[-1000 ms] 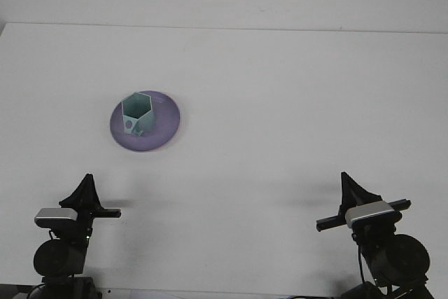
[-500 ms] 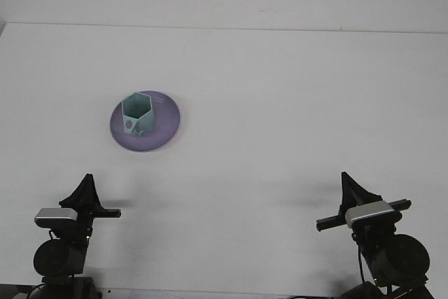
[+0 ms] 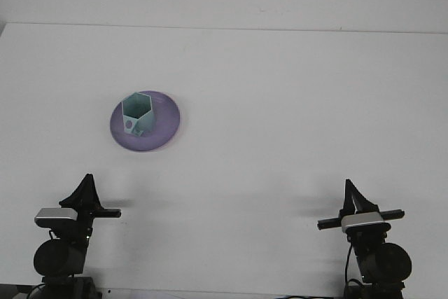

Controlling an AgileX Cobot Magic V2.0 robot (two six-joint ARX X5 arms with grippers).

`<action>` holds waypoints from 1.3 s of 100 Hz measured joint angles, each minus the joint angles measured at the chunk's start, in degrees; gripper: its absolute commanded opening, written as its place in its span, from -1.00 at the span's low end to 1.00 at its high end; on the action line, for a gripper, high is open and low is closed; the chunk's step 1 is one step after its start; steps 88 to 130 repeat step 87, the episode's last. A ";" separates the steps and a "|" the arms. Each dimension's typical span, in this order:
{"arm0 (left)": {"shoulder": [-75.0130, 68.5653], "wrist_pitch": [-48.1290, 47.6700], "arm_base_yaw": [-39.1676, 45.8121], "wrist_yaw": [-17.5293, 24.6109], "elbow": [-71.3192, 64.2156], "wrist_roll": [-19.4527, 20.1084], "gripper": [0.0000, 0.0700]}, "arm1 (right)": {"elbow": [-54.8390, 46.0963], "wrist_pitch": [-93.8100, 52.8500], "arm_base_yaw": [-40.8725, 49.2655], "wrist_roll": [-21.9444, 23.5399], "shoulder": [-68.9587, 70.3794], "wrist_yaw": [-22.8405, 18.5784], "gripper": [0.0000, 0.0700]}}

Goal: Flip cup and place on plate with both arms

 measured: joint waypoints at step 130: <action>0.00 -0.37 0.00 0.00 0.00 0.00 -0.96 | -4.26 1.29 0.00 -1.07 -3.61 1.53 -1.00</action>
